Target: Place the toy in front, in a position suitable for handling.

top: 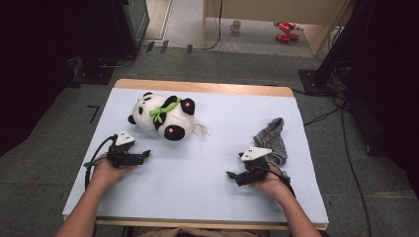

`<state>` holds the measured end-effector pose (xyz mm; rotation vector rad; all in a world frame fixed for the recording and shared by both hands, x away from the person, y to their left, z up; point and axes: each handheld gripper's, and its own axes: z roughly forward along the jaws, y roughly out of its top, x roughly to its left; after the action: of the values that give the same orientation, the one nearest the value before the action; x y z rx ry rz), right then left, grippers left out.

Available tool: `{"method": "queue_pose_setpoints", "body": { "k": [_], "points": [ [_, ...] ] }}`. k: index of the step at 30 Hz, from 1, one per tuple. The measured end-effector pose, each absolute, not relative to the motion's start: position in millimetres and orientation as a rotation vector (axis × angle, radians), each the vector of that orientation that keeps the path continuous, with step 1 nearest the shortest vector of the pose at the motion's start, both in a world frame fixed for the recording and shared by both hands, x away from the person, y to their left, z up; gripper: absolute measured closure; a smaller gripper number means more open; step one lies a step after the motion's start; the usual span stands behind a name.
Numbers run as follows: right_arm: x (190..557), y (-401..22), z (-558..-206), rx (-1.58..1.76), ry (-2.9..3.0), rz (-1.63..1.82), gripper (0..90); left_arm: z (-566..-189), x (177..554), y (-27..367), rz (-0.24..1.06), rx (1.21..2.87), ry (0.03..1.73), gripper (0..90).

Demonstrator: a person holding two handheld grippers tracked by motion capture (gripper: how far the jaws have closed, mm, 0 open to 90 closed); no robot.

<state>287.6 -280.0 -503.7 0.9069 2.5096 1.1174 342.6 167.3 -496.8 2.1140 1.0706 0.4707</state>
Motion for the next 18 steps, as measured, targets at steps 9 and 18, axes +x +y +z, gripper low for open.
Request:
{"method": "queue_pose_setpoints", "body": {
  "k": [9, 18],
  "points": [
    [287.9, -280.2, -503.6, 0.908, 2.51, 1.118, 13.8, -496.7, 342.5, 166.7, 0.474, 2.116, 1.073, 21.9],
    [288.0, -280.2, -503.6, 0.913, 2.511, 1.118, 13.8, -491.7, 345.0, 164.0, 0.437, 2.153, 1.056, 29.7]
  ]
}}
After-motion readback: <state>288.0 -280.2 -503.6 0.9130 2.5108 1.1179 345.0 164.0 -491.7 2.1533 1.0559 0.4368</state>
